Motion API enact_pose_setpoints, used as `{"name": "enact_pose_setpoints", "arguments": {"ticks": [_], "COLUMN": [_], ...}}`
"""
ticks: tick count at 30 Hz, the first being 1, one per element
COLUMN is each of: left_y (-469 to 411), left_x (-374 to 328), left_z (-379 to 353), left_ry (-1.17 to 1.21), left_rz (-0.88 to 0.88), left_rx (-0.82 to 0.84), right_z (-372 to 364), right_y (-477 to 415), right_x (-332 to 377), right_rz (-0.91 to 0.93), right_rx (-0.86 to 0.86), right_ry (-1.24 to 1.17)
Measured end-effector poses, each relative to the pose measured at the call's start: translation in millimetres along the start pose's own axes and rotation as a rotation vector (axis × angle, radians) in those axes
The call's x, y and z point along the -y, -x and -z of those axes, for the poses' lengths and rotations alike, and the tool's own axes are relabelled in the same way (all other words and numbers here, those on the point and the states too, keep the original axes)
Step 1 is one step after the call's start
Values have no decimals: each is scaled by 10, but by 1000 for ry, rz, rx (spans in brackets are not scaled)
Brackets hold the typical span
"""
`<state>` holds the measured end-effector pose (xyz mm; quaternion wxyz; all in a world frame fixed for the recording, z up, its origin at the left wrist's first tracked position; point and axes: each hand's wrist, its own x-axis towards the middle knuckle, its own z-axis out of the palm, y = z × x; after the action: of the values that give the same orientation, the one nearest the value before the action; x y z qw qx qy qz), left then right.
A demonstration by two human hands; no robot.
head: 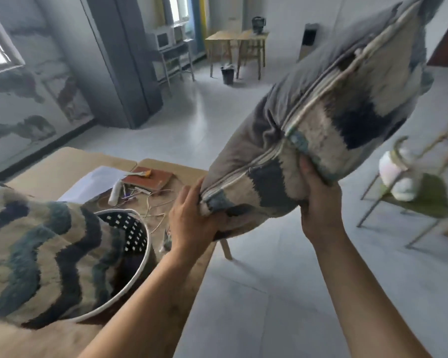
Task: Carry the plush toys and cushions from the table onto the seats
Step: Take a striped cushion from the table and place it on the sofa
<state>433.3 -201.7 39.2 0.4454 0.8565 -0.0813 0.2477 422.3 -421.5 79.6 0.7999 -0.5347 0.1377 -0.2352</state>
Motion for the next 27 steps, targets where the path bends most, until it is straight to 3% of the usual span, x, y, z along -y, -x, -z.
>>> {"name": "enact_pose_setpoints", "arguments": {"ticks": [10, 15, 20, 24, 27], "left_y": [76, 55, -137, -484, -886], "left_x": [-1451, -2240, -2680, -2806, -2944], "left_z": [-2103, -2955, -3732, -4535, -5353], "left_ry": [439, 592, 739, 765, 744], "left_rz": [60, 138, 187, 57, 149], "left_rx": [91, 254, 470, 731, 863], "right_z": [2319, 3497, 4249, 4669, 4966], "right_y": [-929, -1428, -1900, -2313, -2604], "right_x": [593, 708, 888, 1087, 1321], "right_rz": [58, -90, -173, -68, 12], "right_rx": [-133, -301, -235, -401, -550], "right_ry": [169, 214, 26, 88, 171]}}
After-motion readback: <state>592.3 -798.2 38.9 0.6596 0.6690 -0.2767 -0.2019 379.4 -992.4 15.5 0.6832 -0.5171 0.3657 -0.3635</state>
